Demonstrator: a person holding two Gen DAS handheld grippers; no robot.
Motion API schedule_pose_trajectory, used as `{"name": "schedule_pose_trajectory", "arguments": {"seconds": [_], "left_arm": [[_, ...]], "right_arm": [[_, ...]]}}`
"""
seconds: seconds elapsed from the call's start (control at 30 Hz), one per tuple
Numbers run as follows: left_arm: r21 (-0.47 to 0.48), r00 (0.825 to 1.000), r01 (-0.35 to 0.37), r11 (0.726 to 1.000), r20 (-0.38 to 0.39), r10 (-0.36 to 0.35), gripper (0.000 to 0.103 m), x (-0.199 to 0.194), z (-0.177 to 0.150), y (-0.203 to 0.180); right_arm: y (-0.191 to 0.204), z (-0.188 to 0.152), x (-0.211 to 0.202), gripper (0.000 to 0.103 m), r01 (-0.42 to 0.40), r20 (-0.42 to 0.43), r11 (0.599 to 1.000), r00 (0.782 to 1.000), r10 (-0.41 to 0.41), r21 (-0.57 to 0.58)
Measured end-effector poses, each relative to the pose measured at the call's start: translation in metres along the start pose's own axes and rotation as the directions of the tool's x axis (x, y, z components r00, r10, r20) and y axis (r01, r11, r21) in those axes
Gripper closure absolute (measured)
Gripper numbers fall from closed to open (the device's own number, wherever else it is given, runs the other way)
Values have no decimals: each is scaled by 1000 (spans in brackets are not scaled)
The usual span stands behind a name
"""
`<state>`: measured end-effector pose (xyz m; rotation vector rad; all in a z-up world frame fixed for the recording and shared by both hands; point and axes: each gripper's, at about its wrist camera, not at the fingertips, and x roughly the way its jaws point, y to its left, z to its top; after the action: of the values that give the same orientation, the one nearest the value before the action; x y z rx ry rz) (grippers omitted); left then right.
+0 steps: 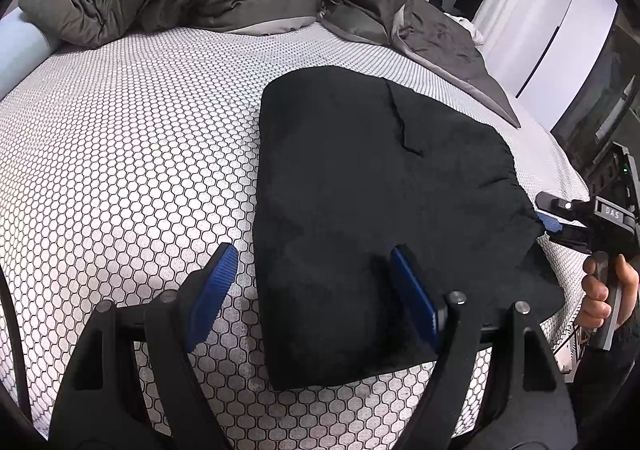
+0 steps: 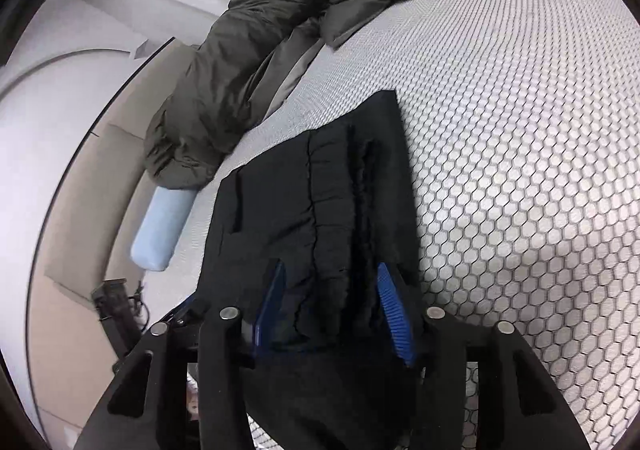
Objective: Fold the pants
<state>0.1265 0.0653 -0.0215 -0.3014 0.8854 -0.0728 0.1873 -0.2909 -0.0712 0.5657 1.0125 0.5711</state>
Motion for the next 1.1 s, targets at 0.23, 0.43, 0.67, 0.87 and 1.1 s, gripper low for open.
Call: {"name": "schedule_pose_trajectory", "arguments": {"seconds": [0.23,0.43,0.67,0.87,1.1], "left_arm": [[-4,1000,-2,1000,-9,2,27,3,1,6],[1,1000,-6,1000,-2,6,27,1,0,5],[-26,999,17,1000,29,-16,27,-11,4,11],[-31,999,22,999,27,-21,27,-12,6,14],[14,1000,9,1000,11,-10,27,-7,4,2]], "right_arm": [[-5,9,37,51,2,-103,1000,995,-3,-8],[12,11,35,86,-46,-59,996,997,41,-77],[93,-7,-22,90,-14,63,979,998,27,-204],[74,-27,-41,90,-100,41,991,994,104,-89],[15,-41,4,76,77,-117,997,990,-79,-22]]}}
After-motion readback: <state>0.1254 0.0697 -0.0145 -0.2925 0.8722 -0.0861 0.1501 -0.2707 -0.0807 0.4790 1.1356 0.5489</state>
